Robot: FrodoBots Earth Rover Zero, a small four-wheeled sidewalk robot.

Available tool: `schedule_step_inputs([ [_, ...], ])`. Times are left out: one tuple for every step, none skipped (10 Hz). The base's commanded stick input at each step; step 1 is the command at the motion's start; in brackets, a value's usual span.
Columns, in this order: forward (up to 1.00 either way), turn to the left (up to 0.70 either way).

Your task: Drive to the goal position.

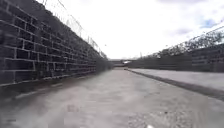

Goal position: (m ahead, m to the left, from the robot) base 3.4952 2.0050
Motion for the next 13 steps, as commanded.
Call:
schedule_step_inputs([
  [1.0, 0.0],
  [1.0, 0.0],
  [1.0, 0.0],
  [1.0, 0.0],
  [1.0, 0.0],
  [1.0, 0.0],
  [1.0, 0.0],
  [1.0, 0.0],
  [1.0, 0.0],
  [1.0, 0.0],
  [1.0, 0.0],
  [1.0, 0.0],
  [1.0, 0.0],
])
